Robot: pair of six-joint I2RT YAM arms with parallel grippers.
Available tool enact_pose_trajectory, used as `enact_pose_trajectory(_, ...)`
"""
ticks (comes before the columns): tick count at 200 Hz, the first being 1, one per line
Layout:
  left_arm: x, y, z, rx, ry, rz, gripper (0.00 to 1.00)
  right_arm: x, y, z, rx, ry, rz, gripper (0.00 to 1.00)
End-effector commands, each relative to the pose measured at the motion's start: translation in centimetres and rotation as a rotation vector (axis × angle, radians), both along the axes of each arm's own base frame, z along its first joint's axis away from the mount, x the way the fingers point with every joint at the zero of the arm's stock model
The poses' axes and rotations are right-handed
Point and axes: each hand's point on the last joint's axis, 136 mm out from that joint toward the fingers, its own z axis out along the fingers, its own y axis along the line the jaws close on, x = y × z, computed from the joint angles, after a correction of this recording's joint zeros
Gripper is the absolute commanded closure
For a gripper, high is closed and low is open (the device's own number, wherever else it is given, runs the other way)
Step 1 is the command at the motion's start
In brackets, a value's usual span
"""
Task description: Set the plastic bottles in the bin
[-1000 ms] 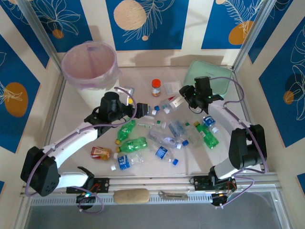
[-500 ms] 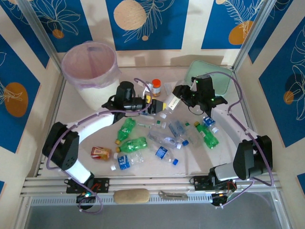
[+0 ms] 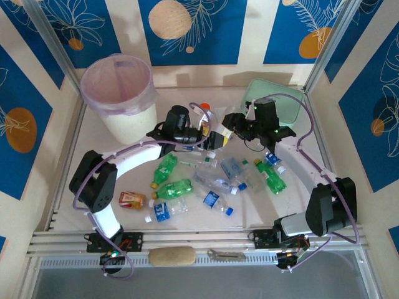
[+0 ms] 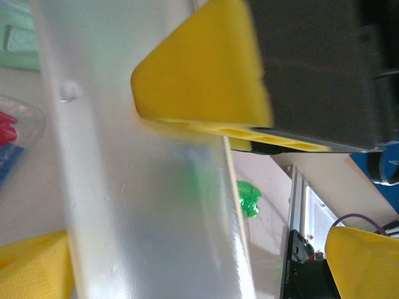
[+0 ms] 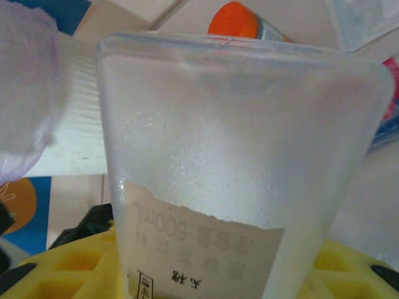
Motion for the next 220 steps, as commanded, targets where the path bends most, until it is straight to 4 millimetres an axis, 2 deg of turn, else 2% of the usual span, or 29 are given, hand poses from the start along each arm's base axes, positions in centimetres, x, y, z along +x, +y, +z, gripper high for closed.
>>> enact_pose_trajectory(1,0.1,-0.5,-0.5,0.049,-0.021,0.012,0.01,-1.2,0.8,1.7,0.039,-0.037,0.049,0.66)
enact_pose_trajectory(27,0.4,-0.3,-0.8,0.067,-0.028,0.03,0.04,-1.5,0.9,2.0,0.048,-0.045,0.054,0.66)
enact_pose_trajectory(45,0.3,-0.3,-1.0,0.062,-0.024,0.028,0.12,-1.4,1.1,2.2,0.051,-0.046,0.057,0.66)
enact_pose_trajectory(66,0.2,-0.2,-0.9,0.054,-0.029,0.032,0.25,-1.4,1.3,2.2,0.05,-0.046,0.06,0.66)
enact_pose_trajectory(88,0.1,0.0,-0.8,0.053,-0.038,0.035,0.45,-1.3,1.5,2.1,0.048,-0.043,0.062,0.65)
enact_pose_trajectory(94,0.1,0.1,-0.7,0.053,-0.04,0.039,0.48,-1.3,1.5,2.0,0.047,-0.041,0.061,0.64)
enact_pose_trajectory(118,0.3,0.7,-0.4,0.064,-0.062,0.068,0.48,-1.3,1.6,2.0,0.052,-0.035,0.058,0.54)
enact_pose_trajectory(143,1.0,1.9,0.1,0.087,-0.096,0.13,0.5,-1.3,1.0,2.6,0.055,-0.037,0.042,0.38)
enact_pose_trajectory(190,3.1,5.7,1.8,0.139,-0.145,0.25,0.54,-1.4,-1.8,4.9,0.096,-0.102,-0.02,0.3)
enact_pose_trajectory(220,4.8,8.7,4.5,0.18,-0.221,0.327,0.54,-1.8,-3.5,4.9,0.093,-0.128,-0.068,0.26)
